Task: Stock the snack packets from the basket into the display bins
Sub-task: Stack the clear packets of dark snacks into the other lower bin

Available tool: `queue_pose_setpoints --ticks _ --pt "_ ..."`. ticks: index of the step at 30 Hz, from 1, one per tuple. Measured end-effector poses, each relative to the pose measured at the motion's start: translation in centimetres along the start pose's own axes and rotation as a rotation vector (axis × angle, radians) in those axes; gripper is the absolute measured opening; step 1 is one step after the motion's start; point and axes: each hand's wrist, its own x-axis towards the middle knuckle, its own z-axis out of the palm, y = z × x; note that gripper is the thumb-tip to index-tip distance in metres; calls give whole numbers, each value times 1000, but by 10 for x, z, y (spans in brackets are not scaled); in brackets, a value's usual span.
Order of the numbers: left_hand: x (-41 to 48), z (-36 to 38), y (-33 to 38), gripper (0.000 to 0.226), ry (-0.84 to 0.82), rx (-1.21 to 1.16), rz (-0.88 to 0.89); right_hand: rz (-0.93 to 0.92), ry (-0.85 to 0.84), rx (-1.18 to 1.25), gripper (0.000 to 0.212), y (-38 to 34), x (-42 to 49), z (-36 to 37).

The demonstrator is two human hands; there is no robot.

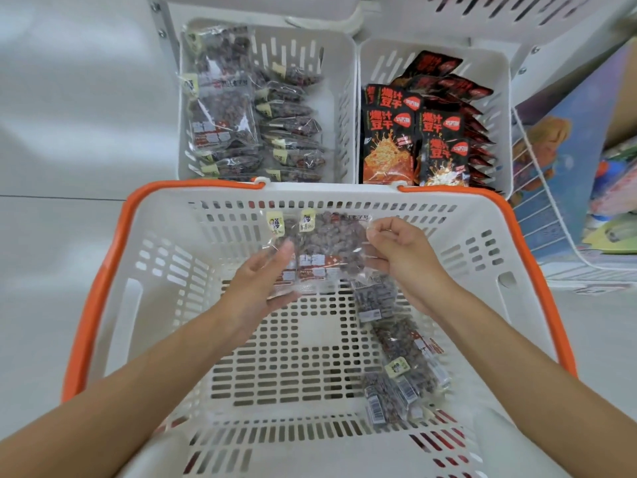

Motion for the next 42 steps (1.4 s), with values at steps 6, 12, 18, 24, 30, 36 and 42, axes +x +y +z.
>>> queue_pose_setpoints --ticks 6,12,18,24,30,36,42 --pt "-7 6 8 26 73 55 67 -6 -159 -54 52 -15 -4 4" --pt "-28 10 24 70 -1 -39 95 50 -85 -31 37 -29 -21 24" --pt "-49 12 54 67 -7 -46 211 111 -69 49 34 -63 -38 35" --pt "-55 15 98 70 -28 -57 275 100 -97 44 35 -100 -31 58" --pt "-48 -21 132 101 -43 -45 279 -206 -104 -413 51 -139 1 66" --pt "-20 -28 139 51 -22 212 325 -89 -166 -237 86 -120 37 83" --pt "14 -43 188 58 18 632 466 -145 -161 -21 102 -134 77 108"
